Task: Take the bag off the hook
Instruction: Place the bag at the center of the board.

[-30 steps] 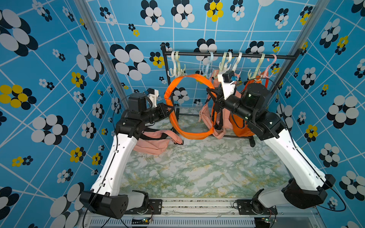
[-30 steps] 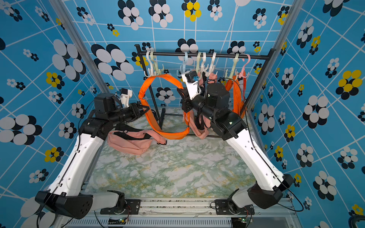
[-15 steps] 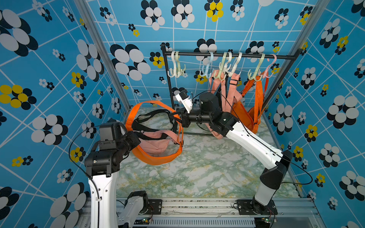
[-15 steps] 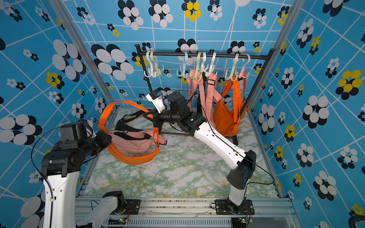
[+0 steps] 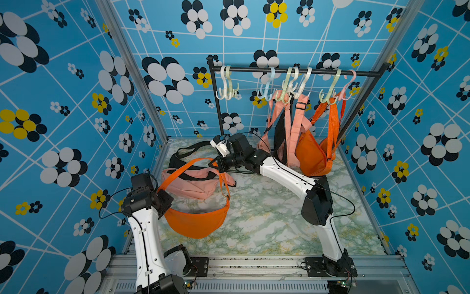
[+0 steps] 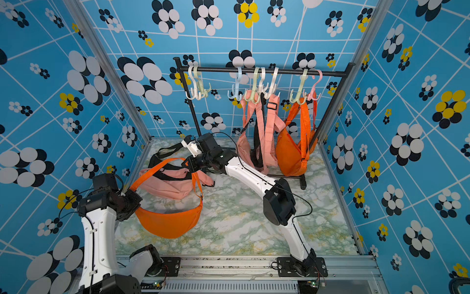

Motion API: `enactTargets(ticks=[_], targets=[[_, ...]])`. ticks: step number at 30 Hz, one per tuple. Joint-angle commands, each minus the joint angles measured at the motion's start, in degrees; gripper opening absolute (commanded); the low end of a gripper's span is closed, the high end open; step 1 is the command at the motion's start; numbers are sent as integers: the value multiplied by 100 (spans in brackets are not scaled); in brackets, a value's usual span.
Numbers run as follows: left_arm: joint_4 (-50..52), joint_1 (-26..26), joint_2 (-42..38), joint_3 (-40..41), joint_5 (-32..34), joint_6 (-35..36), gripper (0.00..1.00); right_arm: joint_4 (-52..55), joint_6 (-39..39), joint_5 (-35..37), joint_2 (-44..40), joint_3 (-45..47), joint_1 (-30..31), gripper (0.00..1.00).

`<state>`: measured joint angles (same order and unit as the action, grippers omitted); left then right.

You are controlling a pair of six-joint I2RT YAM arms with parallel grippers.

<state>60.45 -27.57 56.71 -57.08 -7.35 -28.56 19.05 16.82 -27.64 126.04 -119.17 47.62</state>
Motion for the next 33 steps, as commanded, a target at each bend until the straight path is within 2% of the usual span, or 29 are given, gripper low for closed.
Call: enactTargets(ticks=[1,12,13,19,21,24,25,28,30,33], targets=[[-737,-81,150,122,-191,71,12,-23,98,225,118,-103,11,0],[-1692,-83,1184,-136,-180,-171,12,309,187,387,764,-993,-237,0],[-1763,-106,1277,-165,-156,-169,12,314,190,382,773,-1034,-267,3],[-2088,-177,1809,-374,-73,-224,12,483,191,365,589,-969,-419,49],[-2107,-176,1976,-504,-15,-165,12,561,187,371,424,-787,-458,57],[-2204,-175,2124,-610,45,-153,13,562,130,428,78,-351,-516,64],[-2257,-176,2155,-611,3,-176,16,549,93,479,-70,-188,-529,65],[-2335,-161,2182,-576,-117,-256,38,556,-16,625,-478,210,-585,68],[-2344,-147,2169,-543,-159,-256,48,581,-93,717,-677,402,-629,69],[-2340,-144,2046,-476,-203,-232,53,582,-194,870,-944,637,-720,70]])
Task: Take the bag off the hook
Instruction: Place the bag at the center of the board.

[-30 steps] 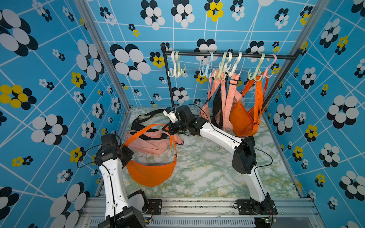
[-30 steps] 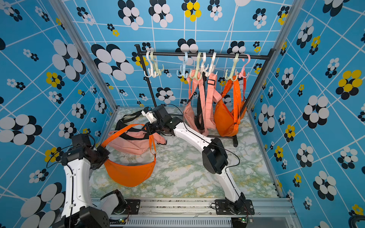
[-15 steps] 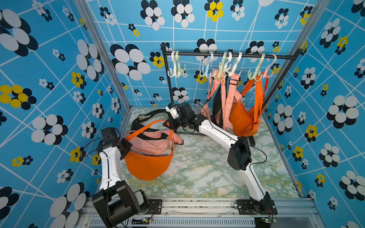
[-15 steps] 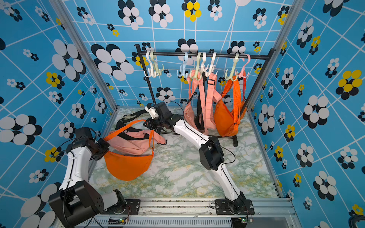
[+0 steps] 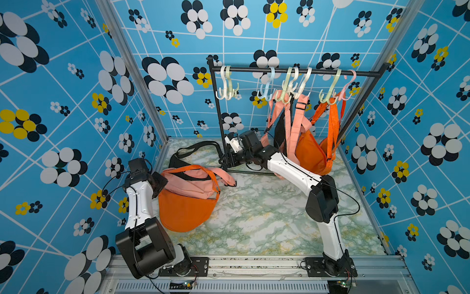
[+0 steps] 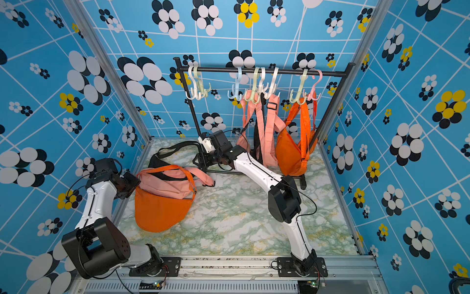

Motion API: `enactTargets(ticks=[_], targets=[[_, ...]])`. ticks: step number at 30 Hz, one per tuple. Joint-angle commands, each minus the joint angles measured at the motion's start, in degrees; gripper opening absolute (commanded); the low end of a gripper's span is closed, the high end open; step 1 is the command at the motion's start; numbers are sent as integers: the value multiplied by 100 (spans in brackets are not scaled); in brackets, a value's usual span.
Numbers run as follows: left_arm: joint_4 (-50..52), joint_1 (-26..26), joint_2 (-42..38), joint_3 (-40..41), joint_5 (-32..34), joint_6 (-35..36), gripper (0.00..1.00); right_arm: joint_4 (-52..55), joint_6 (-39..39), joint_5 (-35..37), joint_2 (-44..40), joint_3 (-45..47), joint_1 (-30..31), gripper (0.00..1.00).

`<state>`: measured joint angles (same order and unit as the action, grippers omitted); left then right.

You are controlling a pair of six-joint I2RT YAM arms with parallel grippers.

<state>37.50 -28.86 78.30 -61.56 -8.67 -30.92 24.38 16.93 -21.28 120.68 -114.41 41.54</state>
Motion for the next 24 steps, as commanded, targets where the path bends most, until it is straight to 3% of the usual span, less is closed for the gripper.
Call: enactTargets(ticks=[1,7,11,17,24], targets=[[-43,-19,-158,-12,-83,15,54,59,-238,279,-484,229,-149,70],[60,7,-477,-60,-306,-29,62,241,-464,538,-837,413,-362,70],[21,402,-784,-254,-276,129,71,260,-644,759,-1203,684,-500,71],[-522,1953,-1115,-619,138,536,77,51,-990,1524,-1929,1377,-668,68],[-945,3646,-451,-1337,421,883,77,-407,-781,2381,-2745,2223,-1133,66]])
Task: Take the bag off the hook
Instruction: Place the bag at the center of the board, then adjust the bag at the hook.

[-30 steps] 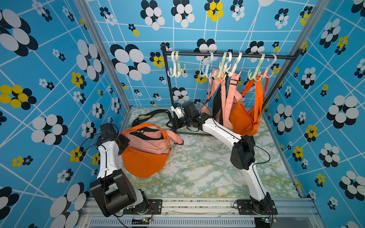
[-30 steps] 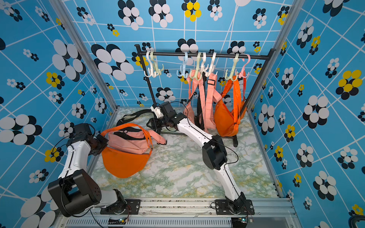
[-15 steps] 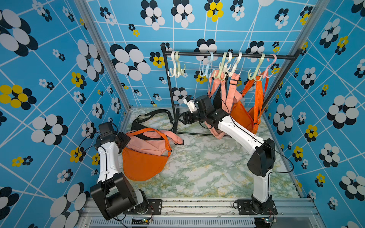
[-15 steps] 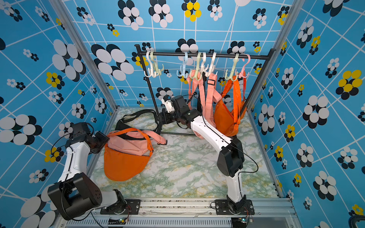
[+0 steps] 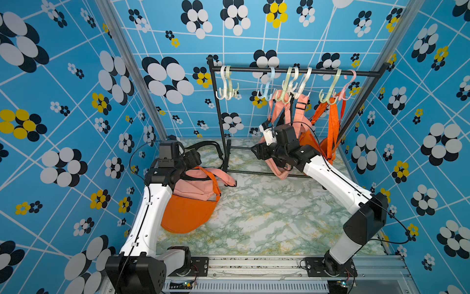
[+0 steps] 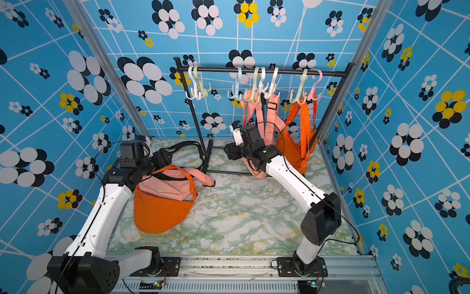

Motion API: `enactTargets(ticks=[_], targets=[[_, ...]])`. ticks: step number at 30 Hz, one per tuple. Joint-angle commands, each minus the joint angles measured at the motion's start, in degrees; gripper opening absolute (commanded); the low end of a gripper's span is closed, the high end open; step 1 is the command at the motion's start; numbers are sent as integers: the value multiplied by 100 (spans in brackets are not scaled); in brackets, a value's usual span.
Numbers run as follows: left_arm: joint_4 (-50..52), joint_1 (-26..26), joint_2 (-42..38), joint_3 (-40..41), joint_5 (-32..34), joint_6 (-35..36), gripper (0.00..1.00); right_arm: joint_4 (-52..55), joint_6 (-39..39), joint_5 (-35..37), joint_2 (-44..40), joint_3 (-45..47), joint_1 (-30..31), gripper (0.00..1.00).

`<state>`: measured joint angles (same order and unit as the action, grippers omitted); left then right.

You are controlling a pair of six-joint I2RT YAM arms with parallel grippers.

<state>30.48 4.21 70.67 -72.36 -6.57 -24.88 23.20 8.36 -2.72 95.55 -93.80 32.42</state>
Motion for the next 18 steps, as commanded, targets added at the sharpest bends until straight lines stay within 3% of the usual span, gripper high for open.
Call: enactTargets(ticks=[1,9,10,18], targets=[[-254,524,481,-380,222,331,79,-296,103,525,-308,346,-309,65],[-447,1707,1795,-1309,3,444,94,-371,300,830,-838,982,-811,66],[-440,1821,1981,-1452,-38,442,99,-410,343,806,-909,1078,-904,65],[-474,2340,3442,-2602,-436,336,99,-354,504,518,-1264,1451,-1417,34]])
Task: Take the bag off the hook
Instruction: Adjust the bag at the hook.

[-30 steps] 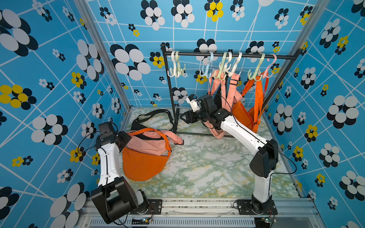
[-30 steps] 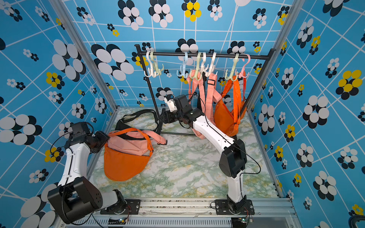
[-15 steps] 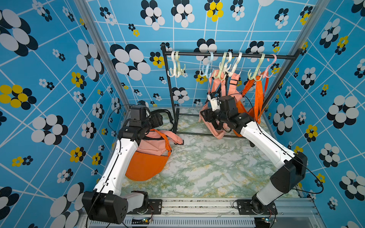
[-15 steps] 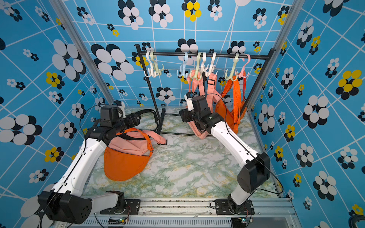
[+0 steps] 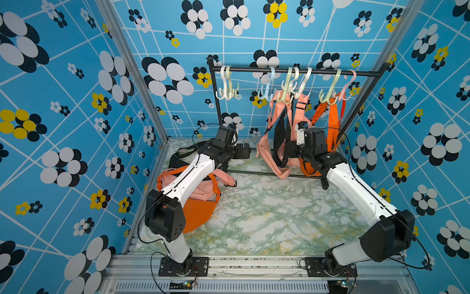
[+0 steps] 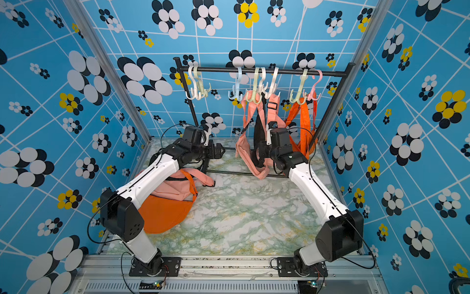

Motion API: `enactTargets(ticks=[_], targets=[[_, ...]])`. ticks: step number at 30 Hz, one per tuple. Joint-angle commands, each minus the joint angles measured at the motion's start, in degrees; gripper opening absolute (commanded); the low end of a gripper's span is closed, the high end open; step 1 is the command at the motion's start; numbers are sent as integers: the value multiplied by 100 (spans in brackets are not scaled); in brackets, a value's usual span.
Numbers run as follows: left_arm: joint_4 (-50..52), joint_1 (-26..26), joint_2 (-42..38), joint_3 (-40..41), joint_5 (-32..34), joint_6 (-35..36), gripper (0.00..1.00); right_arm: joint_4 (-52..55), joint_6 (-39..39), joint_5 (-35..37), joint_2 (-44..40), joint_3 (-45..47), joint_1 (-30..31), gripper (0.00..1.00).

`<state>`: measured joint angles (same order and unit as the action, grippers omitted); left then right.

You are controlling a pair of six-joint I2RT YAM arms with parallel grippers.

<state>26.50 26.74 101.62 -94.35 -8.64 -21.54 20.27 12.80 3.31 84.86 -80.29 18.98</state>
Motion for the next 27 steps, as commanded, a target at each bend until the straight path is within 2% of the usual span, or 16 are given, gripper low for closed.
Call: enactTargets(ticks=[1,3,11,23,24,25,27], targets=[[-35,138,557,-586,-267,-4,99,-55,62,-77,-222,119,-110,30],[34,223,966,-951,-313,-8,99,-68,68,-73,-267,139,-148,27],[189,340,2266,-2017,-486,-347,99,-9,-16,-50,-401,234,-218,29],[-419,327,3059,-2428,-920,-799,97,92,-20,-94,-431,238,-235,29],[-470,336,3095,-2443,-976,-853,94,91,-7,-105,-417,239,-236,29],[-545,323,3116,-2440,-1029,-910,82,93,6,-103,-418,211,-239,29],[-626,309,3114,-2449,-1093,-972,53,91,22,-105,-401,182,-237,29]])
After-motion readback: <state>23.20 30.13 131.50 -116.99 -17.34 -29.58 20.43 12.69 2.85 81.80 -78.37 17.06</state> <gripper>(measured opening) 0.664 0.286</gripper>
